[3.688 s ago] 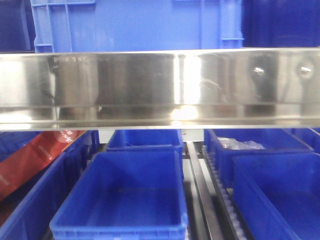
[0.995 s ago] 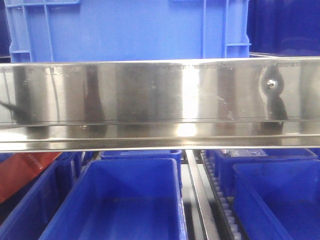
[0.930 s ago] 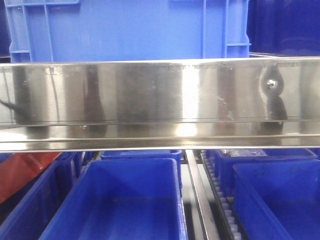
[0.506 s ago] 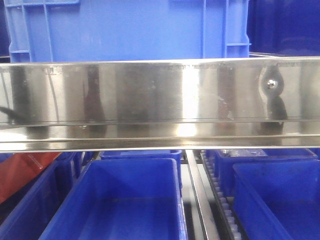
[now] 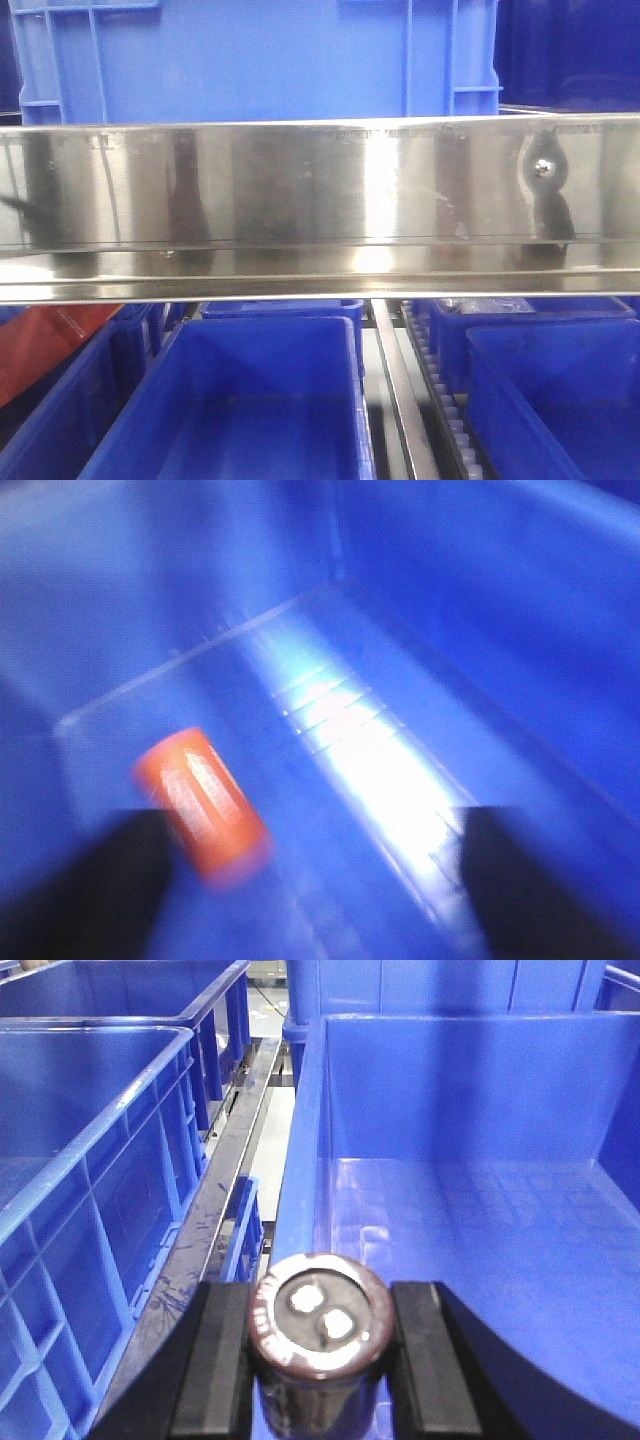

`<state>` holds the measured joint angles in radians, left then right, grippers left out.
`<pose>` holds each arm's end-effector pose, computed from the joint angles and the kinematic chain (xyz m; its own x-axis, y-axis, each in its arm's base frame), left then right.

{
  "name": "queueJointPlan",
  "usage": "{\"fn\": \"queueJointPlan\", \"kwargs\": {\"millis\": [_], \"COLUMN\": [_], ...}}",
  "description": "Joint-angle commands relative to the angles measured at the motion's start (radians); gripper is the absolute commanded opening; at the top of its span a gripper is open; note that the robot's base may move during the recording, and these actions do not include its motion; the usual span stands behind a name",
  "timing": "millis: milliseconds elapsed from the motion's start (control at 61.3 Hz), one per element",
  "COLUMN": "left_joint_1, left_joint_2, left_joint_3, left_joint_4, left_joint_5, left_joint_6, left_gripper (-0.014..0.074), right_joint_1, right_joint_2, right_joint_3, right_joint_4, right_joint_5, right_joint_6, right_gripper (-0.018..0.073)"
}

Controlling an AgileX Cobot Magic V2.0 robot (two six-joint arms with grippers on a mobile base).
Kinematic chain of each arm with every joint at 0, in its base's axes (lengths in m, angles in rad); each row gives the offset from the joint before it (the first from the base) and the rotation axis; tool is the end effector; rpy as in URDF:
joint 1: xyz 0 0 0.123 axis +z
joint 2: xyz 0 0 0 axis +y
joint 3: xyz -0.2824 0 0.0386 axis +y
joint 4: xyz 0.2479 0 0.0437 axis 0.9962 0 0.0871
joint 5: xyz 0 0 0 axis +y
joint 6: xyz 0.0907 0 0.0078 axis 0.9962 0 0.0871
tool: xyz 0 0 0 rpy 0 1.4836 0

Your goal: Place cylindrical capacitor in blue bin on shelf

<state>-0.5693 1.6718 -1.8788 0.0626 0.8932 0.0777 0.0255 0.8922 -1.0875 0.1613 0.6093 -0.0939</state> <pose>0.3187 -0.1987 0.4425 -0.4121 0.4021 -0.8176 0.5564 0.8217 0.1237 0.1732 0.0128 0.4293 -0.3192 0.0304 -0.9472 -0.1003 0.9928 0.0657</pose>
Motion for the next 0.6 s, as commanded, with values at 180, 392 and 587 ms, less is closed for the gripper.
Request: {"fn": "queueJointPlan", "kwargs": {"millis": [180, 392, 587], "left_joint_1": [0.026, 0.098, 0.193], "left_joint_2": [-0.202, -0.433, -0.719], "left_joint_3": [0.019, 0.254, 0.54], "left_joint_4": [0.005, 0.007, 0.011], "left_joint_5": [0.17, 0.117, 0.052], "left_joint_6": [-0.056, -0.091, -0.117], "left_gripper": [-0.011, -0.0111, -0.0111], "right_joint_1": [-0.001, -0.001, -0.001], "right_joint_2": [-0.006, -0.006, -0.009], "right_joint_3": [-0.01, -0.01, -0.01], "right_joint_4": [0.026, 0.048, 0.048], "right_joint_5": [0.019, 0.046, 0.095], "right_joint_6": [-0.001, -0.001, -0.001], "right_gripper": [-0.0162, -0.0162, -0.0162]}}
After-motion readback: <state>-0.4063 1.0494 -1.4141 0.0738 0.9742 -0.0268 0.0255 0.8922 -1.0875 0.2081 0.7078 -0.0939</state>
